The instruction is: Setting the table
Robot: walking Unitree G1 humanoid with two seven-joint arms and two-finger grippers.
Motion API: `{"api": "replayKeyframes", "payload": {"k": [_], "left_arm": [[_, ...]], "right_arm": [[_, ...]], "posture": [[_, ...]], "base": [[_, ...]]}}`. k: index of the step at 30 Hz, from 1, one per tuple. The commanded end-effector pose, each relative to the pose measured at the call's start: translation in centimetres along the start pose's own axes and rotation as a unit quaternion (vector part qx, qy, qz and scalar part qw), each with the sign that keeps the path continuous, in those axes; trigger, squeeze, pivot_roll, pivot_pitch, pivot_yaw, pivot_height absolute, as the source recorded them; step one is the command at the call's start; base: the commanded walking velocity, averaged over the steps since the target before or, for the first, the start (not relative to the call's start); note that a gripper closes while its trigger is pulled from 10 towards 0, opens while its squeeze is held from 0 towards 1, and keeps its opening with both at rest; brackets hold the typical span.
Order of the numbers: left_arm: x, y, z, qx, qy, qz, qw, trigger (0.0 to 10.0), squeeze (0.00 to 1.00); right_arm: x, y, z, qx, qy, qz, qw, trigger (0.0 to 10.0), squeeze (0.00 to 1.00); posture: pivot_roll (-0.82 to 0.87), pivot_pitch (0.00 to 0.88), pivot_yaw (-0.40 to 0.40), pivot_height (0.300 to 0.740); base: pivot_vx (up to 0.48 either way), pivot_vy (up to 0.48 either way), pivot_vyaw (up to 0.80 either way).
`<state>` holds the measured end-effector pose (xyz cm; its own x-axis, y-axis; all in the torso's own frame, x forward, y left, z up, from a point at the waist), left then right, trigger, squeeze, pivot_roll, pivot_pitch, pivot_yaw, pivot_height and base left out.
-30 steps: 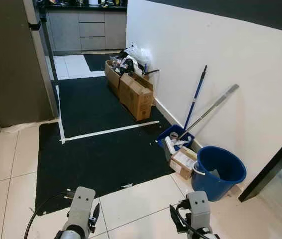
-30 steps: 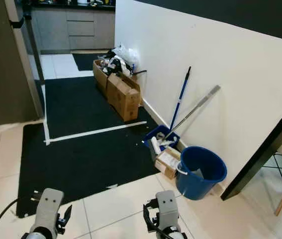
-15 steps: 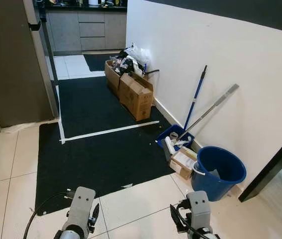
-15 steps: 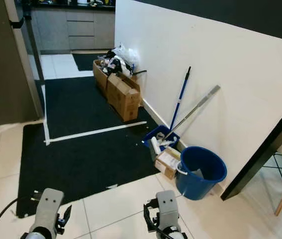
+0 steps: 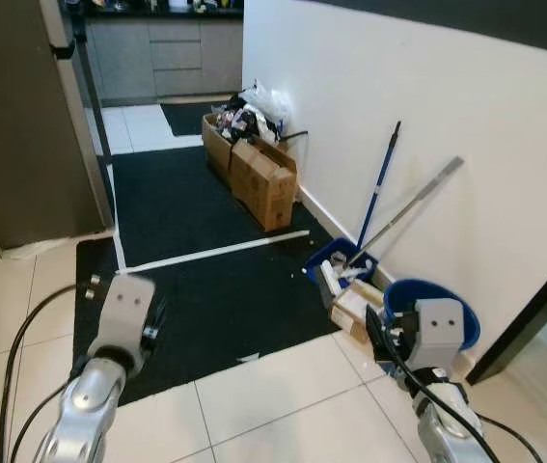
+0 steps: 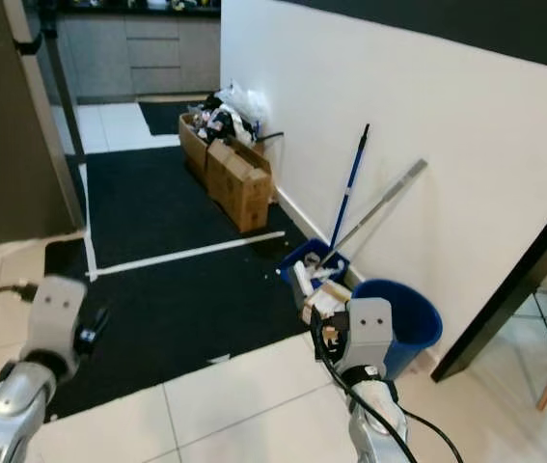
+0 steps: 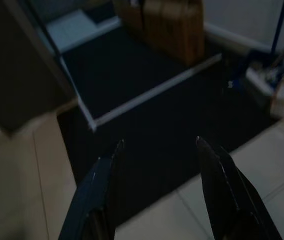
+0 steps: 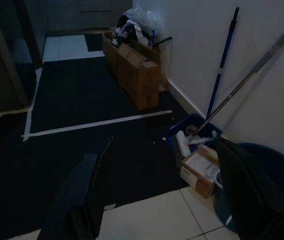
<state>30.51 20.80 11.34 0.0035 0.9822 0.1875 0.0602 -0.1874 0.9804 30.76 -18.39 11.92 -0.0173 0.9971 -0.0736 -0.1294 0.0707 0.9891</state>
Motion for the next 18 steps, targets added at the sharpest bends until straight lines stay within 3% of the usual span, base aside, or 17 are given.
{"api": "replayKeyframes", "payload": {"k": [1, 3, 4, 6, 18], "left_arm": [[-0.1, -0.2, -0.2, -0.004, 0.009, -0.019, 1.0, 10.0, 0.0], [-0.2, -0.3, -0.3, -0.002, 0.018, -0.037, 0.999, 10.0, 0.0], [-0.6, -0.2, -0.5, -0.001, 0.027, -0.07, 0.997, 10.0, 0.0], [-1.2, 0.2, -0.6, -0.005, 0.021, -0.079, 0.997, 10.0, 0.0], [-3.7, 0.6, -0.9, -0.015, -0.03, -0.062, 0.998, 10.0, 0.0]], "right_arm": [[0.5, -0.1, -0.3, 0.009, 0.008, 0.007, 1.0, 10.0, 0.0], [0.7, -0.2, -0.4, 0.012, 0.014, 0.008, 1.0, 10.0, 0.0], [1.1, 0.0, -0.7, 0.02, 0.022, 0.012, 0.999, 10.0, 0.0], [1.2, 0.1, -0.7, 0.02, 0.026, 0.024, 0.999, 10.0, 0.0], [0.8, 1.4, -0.4, 0.007, 0.021, 0.03, 0.999, 10.0, 0.0]], "posture": [[0.06, 0.066, 0.041, 0.74], [0.07, 0.066, 0.039, 0.74], [0.07, 0.067, 0.035, 0.74], [0.07, 0.067, 0.035, 0.74], [0.07, 0.07, 0.041, 0.74]], "base": [[0.0, 0.0, 0.0], [0.0, 0.0, 0.0], [0.0, 0.0, 0.0], [0.0, 0.0, 0.0], [0.0, 0.0, 0.0]]}}
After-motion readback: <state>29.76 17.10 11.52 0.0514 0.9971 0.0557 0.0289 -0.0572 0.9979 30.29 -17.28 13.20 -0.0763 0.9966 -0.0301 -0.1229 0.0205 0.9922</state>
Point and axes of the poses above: a point about 5 cm out from each wrist's last joint towards the gripper, its own z axis pointing out of the wrist towards the gripper, its own y axis along the axis of the wrist's last joint, x = y × z, the point moved 1 cm from there along z, pointing out of the wrist towards the gripper, and after that the axes turned 4 degrees about -z, right-handed, at the moved point
